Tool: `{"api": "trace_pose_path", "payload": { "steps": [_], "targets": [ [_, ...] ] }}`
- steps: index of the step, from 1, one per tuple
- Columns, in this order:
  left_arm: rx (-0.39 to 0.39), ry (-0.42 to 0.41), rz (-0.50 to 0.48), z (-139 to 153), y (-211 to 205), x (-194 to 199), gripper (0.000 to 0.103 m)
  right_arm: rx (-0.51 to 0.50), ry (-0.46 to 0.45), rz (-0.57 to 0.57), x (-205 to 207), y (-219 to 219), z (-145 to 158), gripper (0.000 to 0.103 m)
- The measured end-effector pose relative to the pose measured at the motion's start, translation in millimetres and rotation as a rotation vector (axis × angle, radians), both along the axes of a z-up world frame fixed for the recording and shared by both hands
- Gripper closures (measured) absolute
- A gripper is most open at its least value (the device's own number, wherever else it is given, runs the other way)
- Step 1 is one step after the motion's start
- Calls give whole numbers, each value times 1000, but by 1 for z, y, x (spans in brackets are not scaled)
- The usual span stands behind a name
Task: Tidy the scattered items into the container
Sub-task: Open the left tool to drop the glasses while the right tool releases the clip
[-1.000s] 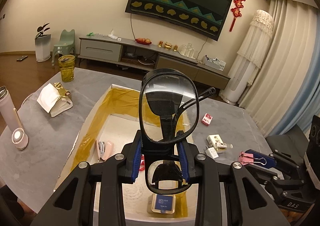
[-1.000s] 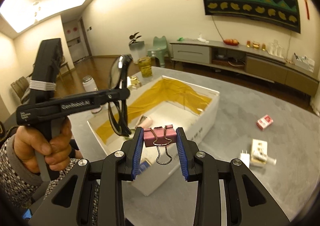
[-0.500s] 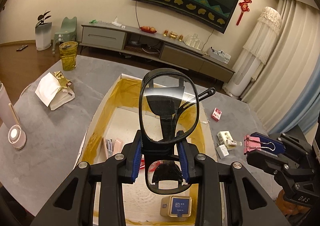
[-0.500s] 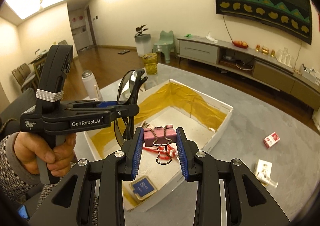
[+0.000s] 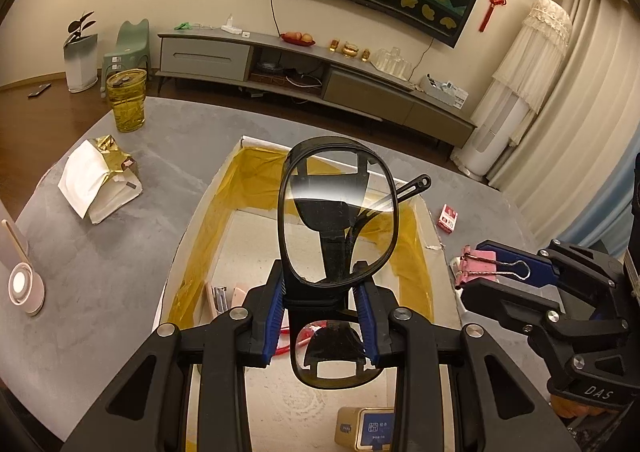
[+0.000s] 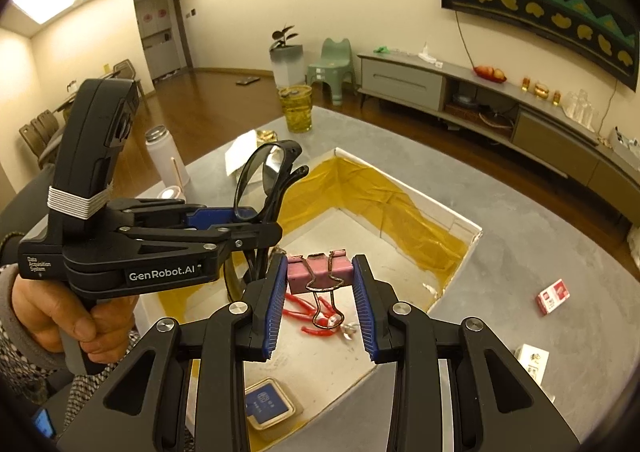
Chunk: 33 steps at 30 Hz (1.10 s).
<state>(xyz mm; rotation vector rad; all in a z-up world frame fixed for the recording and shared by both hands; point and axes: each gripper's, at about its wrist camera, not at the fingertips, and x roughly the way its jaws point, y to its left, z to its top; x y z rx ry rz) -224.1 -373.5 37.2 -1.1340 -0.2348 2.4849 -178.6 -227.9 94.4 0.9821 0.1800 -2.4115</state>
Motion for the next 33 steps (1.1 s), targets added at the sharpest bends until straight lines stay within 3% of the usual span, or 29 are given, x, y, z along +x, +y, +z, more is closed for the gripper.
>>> {"api": "trace_pose_path", "payload": {
  "steps": [8,19,30,33],
  "targets": [
    [-1,-93,-1,-9,4,-34,69,43,-52,-10,-35,3,-14,68],
    [-57,-160,-17,-24,20,-67,69,141,-95,-7,-78,-2,-36,68],
    [-53,-249,-34,-49,35,-94,69,193,-123,-12,-107,0,-57,67],
    [-61,-251,-31,-51,38,-93,58,183,-121,-22,-108,5,-60,66]
  ]
}}
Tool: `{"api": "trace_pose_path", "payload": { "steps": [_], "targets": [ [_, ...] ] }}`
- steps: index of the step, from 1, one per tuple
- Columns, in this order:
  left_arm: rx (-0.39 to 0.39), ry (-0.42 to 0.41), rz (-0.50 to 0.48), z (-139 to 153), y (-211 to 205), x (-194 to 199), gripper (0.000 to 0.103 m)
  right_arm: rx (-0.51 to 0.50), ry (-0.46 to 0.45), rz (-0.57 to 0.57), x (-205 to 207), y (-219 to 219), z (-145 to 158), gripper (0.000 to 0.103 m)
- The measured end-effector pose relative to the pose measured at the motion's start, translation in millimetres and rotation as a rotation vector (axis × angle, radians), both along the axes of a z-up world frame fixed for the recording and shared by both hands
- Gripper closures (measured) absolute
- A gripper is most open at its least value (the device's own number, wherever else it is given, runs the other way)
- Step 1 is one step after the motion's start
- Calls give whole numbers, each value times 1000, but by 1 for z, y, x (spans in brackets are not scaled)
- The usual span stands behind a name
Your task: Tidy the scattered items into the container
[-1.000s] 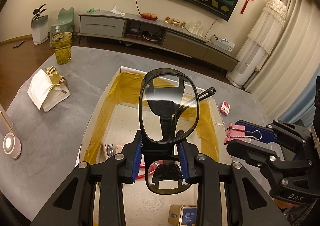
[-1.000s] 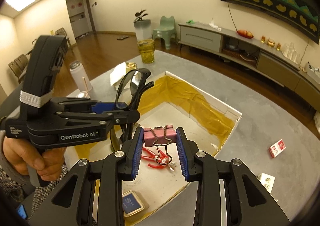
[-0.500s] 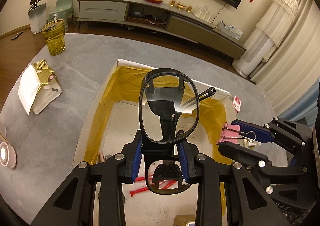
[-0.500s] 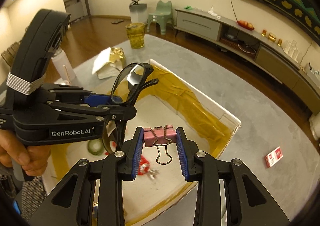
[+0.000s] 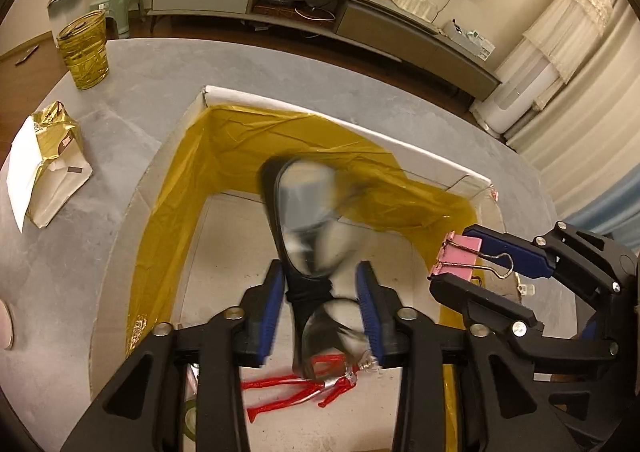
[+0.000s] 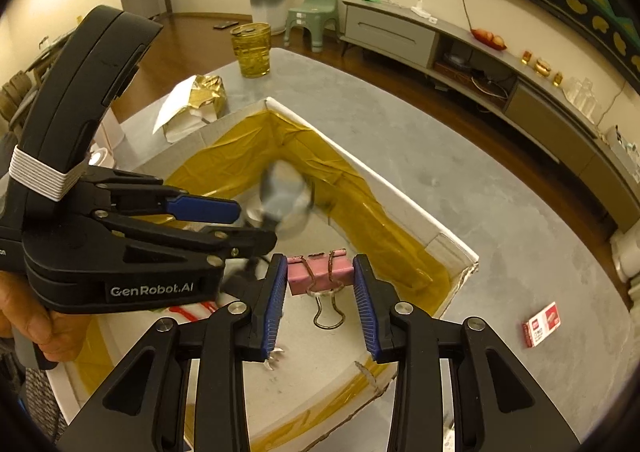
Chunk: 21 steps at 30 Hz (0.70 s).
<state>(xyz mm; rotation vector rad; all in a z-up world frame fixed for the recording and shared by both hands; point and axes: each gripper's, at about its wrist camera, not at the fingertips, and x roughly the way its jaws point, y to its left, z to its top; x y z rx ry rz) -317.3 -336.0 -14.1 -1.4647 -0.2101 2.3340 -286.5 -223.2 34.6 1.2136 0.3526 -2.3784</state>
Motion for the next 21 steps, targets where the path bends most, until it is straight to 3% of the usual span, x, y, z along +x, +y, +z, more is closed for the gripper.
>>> {"api": "trace_pose_path", "payload": {
  "steps": [11,21],
  "targets": [
    [10,63,-25,28,-6,29,56,-176,44,-58,27,41,24,66],
    [-67,245,-66,61,3,86,56,-342,38,-46,73,69,24,72]
  ]
}}
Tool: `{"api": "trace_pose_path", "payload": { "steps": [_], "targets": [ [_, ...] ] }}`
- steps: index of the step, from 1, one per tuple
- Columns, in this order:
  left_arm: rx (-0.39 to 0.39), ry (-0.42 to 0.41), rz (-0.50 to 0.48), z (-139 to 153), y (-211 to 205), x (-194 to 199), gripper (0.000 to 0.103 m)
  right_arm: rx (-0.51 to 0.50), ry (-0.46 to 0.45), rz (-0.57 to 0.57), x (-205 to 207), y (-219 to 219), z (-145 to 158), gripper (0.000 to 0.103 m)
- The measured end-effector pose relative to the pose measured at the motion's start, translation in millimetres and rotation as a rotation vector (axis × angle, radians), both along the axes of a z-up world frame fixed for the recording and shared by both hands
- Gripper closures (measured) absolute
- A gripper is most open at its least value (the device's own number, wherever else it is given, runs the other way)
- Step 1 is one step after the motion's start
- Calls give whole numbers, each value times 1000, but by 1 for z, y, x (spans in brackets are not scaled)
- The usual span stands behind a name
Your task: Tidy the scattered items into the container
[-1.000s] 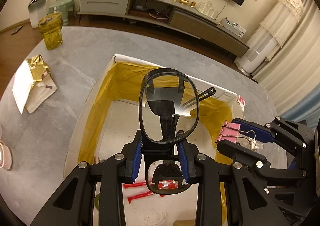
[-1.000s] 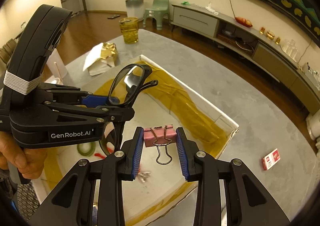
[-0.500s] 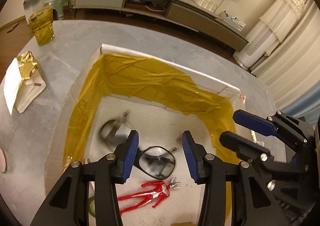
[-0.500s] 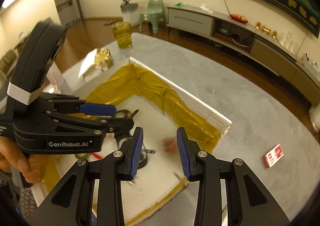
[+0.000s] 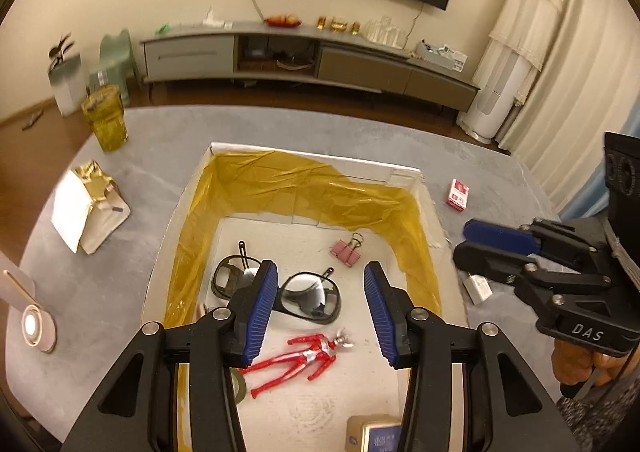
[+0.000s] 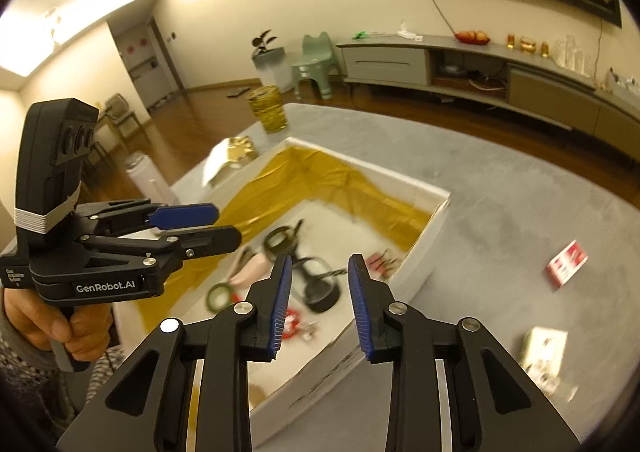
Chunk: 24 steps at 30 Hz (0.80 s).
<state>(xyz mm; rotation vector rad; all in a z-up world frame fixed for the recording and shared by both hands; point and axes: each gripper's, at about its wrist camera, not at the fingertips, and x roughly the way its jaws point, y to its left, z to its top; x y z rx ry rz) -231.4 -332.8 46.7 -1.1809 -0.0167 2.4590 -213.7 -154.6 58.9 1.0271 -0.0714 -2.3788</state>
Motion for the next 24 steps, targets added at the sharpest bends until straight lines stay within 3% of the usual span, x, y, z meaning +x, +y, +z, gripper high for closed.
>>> {"api": "trace_pose_path", "payload": {
  "steps": [7,12,24],
  "targets": [
    [-34,91,-79,11,21,53,56,-128,21,16,43,14,0,75],
    [-14,133,-117,17,35,87,56,-202,40,-3,73,37,2,75],
    [0,99,-184,10,79,135,56,-313,-6,-105,125,113,-20,75]
  ]
}}
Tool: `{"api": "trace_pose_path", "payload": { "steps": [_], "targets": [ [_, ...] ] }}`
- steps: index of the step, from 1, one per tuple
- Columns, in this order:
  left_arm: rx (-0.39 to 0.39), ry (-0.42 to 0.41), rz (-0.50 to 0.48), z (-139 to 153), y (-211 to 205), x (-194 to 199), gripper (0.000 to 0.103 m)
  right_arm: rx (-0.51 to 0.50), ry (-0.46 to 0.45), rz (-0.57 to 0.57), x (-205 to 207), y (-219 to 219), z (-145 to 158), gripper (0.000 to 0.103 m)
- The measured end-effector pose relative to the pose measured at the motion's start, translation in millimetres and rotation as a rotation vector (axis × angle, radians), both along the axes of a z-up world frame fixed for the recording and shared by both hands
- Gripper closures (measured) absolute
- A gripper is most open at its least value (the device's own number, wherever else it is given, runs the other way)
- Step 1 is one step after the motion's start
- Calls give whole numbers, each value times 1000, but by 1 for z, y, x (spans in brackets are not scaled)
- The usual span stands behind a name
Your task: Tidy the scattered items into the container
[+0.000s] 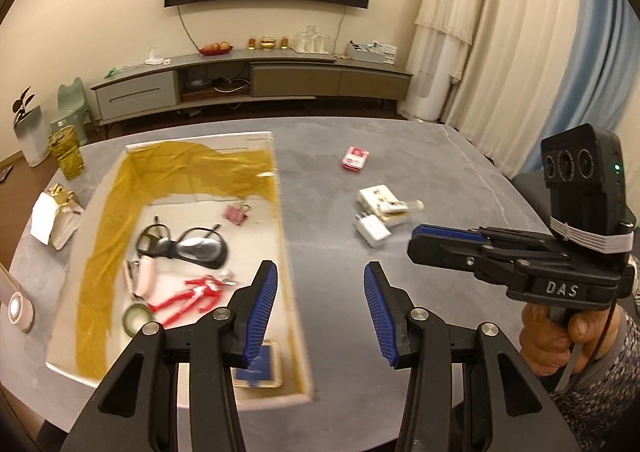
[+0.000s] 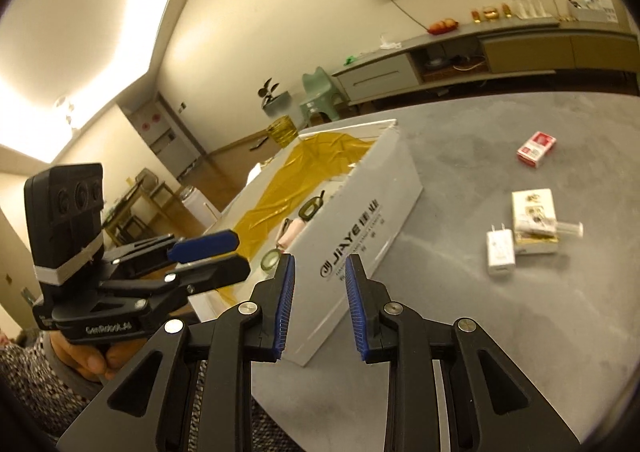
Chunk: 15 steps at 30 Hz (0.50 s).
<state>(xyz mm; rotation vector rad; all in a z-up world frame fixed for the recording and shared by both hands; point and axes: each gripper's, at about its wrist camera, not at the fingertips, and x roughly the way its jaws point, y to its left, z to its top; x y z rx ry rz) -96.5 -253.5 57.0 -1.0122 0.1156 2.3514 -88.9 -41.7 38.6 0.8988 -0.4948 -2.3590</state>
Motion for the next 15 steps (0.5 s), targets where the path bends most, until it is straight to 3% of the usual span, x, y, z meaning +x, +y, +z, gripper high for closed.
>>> {"api": "trace_pose_path", "payload": {
  "steps": [15],
  "targets": [
    [-50,-4,-30,-1,48,34,56,-36,-43,-96,31,52,-15,74]
  ]
}}
